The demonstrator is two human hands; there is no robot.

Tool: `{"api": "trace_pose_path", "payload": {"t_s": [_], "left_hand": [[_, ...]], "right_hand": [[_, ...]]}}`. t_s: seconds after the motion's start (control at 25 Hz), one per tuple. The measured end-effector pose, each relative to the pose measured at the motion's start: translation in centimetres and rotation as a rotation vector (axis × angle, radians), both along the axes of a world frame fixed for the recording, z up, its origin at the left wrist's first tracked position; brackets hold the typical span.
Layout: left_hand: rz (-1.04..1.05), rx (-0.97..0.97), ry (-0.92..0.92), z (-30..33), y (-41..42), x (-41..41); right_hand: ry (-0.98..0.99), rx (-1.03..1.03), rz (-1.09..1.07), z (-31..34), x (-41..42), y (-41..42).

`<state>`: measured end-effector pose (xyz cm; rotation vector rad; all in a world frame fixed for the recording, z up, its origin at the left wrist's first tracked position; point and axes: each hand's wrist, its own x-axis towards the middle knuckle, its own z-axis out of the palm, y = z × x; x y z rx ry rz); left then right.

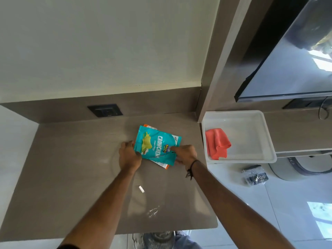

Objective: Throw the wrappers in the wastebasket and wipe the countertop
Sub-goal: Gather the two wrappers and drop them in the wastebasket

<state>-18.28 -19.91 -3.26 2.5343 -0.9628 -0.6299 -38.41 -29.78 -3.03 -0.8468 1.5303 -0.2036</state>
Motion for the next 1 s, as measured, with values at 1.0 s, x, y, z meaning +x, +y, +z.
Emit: {"api": "trace_pose_path", "payload": {"t_s": [1.0], "left_hand": [[-0.63,-0.023,-0.366,-4.5,24.4,0.2]], "right_hand": [[0.276,-0.385,0.227,1.3,-9.5,32.9]]}}
